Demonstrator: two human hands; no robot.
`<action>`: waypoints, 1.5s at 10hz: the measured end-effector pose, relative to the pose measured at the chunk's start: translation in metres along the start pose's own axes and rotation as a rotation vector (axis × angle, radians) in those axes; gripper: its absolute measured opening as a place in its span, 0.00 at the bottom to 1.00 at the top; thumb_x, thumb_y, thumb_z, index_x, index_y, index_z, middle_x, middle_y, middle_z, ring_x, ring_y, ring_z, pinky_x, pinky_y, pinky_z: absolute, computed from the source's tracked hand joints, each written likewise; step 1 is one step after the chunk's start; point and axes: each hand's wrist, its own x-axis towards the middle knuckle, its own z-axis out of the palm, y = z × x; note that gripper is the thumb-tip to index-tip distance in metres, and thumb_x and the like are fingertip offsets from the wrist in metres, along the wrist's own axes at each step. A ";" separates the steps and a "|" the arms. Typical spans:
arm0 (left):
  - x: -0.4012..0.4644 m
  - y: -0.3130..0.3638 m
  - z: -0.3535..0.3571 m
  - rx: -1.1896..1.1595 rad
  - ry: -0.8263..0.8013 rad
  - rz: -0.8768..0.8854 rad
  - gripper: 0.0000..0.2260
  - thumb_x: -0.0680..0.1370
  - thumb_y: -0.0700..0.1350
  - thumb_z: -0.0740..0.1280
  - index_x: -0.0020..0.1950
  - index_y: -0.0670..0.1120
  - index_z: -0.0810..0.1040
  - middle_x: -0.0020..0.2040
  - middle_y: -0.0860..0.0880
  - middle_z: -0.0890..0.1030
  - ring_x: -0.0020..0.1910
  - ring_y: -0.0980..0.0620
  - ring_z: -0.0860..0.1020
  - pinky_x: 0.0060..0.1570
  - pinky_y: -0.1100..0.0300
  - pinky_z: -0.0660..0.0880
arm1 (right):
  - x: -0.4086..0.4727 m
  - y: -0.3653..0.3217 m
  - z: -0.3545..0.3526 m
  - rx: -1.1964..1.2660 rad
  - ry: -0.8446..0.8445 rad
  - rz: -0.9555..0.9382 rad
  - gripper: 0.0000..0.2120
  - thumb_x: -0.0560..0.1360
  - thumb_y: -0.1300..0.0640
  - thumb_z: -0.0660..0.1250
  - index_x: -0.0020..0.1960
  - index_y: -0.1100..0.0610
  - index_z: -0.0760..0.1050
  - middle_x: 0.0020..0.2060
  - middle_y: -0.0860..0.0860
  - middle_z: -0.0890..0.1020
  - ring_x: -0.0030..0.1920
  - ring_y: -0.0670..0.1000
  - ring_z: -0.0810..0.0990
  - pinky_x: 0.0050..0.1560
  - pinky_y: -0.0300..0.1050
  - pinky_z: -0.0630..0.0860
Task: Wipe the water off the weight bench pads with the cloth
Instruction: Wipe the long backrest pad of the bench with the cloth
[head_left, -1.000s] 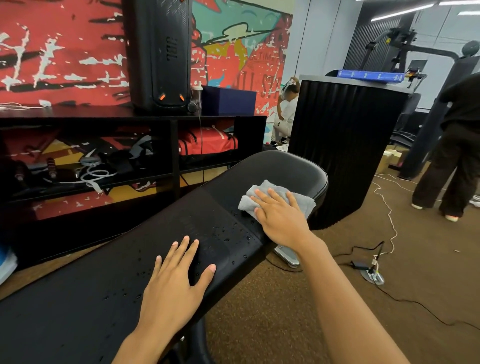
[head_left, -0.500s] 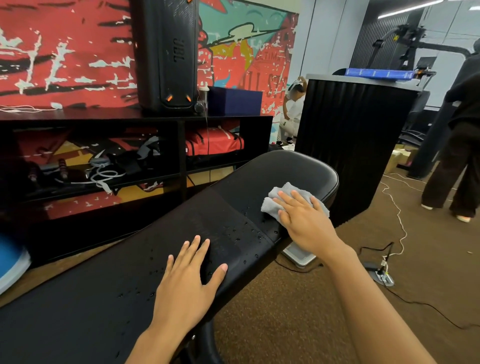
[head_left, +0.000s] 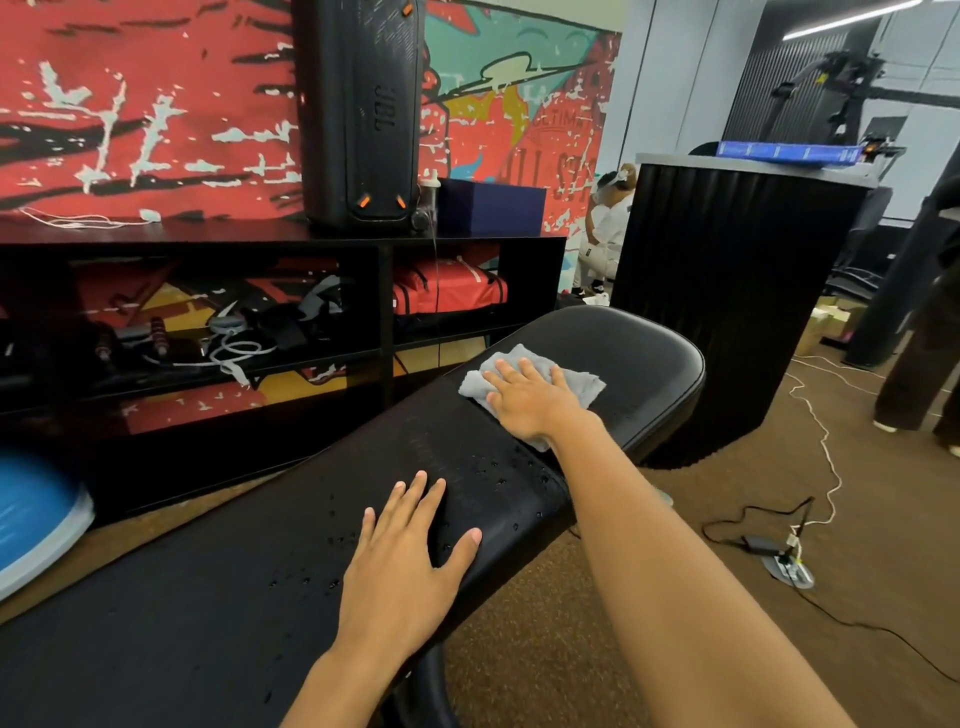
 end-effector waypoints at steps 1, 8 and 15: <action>0.000 0.000 0.000 0.001 0.005 0.003 0.30 0.77 0.65 0.52 0.76 0.57 0.51 0.77 0.58 0.48 0.75 0.60 0.43 0.75 0.57 0.41 | 0.003 -0.012 0.001 0.017 -0.017 -0.026 0.24 0.83 0.52 0.43 0.78 0.51 0.45 0.78 0.48 0.44 0.77 0.55 0.41 0.73 0.61 0.39; 0.000 0.001 -0.001 -0.009 0.003 -0.001 0.30 0.76 0.65 0.53 0.76 0.56 0.51 0.77 0.58 0.49 0.75 0.60 0.45 0.75 0.56 0.42 | -0.068 0.001 0.011 0.282 0.140 -0.039 0.22 0.83 0.53 0.44 0.76 0.58 0.56 0.75 0.54 0.60 0.76 0.51 0.54 0.75 0.51 0.46; 0.001 -0.008 -0.001 -0.131 0.122 0.010 0.27 0.78 0.59 0.56 0.75 0.53 0.57 0.76 0.56 0.56 0.75 0.60 0.48 0.74 0.58 0.44 | -0.093 -0.022 0.036 0.035 0.191 -0.021 0.23 0.83 0.50 0.42 0.77 0.51 0.48 0.78 0.47 0.48 0.77 0.53 0.43 0.74 0.58 0.40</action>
